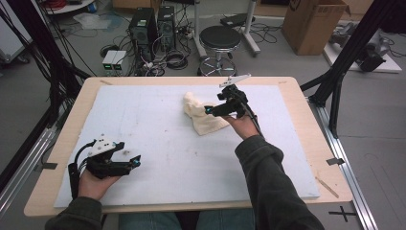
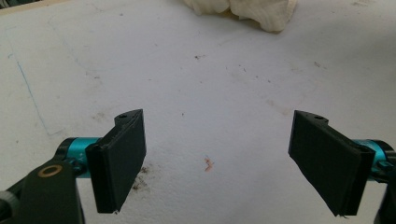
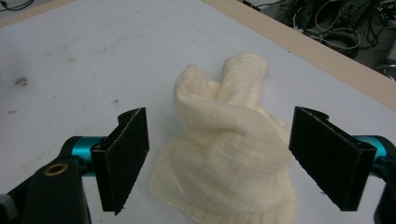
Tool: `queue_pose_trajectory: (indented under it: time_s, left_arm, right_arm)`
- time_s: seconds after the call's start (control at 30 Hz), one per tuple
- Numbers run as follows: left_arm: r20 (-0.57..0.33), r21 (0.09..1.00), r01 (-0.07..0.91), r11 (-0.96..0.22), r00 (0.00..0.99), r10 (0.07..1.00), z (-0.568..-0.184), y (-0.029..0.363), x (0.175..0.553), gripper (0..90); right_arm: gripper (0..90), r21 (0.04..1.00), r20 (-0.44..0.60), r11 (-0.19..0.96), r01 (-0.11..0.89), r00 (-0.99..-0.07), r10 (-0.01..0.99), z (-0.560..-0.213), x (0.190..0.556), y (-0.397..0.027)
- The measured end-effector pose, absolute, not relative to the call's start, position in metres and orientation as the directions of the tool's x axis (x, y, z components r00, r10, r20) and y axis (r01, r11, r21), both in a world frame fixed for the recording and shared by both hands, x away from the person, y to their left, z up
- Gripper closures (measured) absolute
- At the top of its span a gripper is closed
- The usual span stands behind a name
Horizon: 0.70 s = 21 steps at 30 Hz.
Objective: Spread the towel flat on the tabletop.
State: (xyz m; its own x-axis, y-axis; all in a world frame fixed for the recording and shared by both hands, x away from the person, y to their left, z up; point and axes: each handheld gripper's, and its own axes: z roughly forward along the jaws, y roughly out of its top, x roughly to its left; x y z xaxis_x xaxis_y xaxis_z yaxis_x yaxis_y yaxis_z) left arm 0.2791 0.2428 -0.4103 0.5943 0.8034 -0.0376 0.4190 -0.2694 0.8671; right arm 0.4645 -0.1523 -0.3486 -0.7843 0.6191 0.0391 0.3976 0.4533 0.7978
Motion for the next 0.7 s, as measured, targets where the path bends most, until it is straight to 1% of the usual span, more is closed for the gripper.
queue_pose_trajectory:
  time_s: [0.13,0.23,0.37,0.4,0.43,0.5,0.53,0.57,0.7]
  left_arm:
    - [-0.040,0.869,0.418,-0.267,0.596,0.802,-0.411,0.242,0.279,19.5]
    - [-0.038,0.868,0.418,-0.268,0.595,0.803,-0.410,0.243,0.279,19.5]
    - [-0.040,0.868,0.418,-0.267,0.595,0.803,-0.411,0.243,0.279,19.5]
    - [-0.040,0.868,0.418,-0.267,0.595,0.803,-0.411,0.243,0.279,19.5]
    - [-0.040,0.868,0.418,-0.268,0.597,0.801,-0.411,0.243,0.279,19.5]
    - [-0.041,0.868,0.419,-0.267,0.596,0.802,-0.411,0.243,0.279,19.5]
    - [-0.042,0.868,0.418,-0.266,0.596,0.802,-0.411,0.243,0.279,19.5]
    - [-0.040,0.868,0.418,-0.268,0.597,0.801,-0.411,0.244,0.279,19.5]
    - [-0.045,0.868,0.420,-0.264,0.597,0.801,-0.411,0.244,0.279,19.5]
  right_arm:
    - [21.3,0.785,0.041,0.465,0.408,-0.784,0.619,-0.360,0.470,-0.141]
    - [24.9,0.778,0.035,0.478,0.408,-0.787,0.615,-0.370,0.475,-0.132]
    - [26.8,0.770,0.042,0.480,0.420,-0.784,0.619,-0.377,0.479,-0.127]
    - [28.9,0.769,0.043,0.480,0.422,-0.784,0.619,-0.380,0.481,-0.123]
    - [28.9,0.769,0.043,0.480,0.422,-0.784,0.619,-0.380,0.481,-0.123]
    - [33.6,0.764,0.038,0.490,0.420,-0.787,0.616,-0.385,0.484,-0.116]
    - [33.6,0.764,0.038,0.490,0.420,-0.787,0.616,-0.385,0.484,-0.116]
    - [35.9,0.756,0.026,0.504,0.417,-0.789,0.613,-0.390,0.487,-0.111]
    - [39.1,0.742,0.025,0.515,0.429,-0.786,0.618,-0.399,0.490,-0.105]
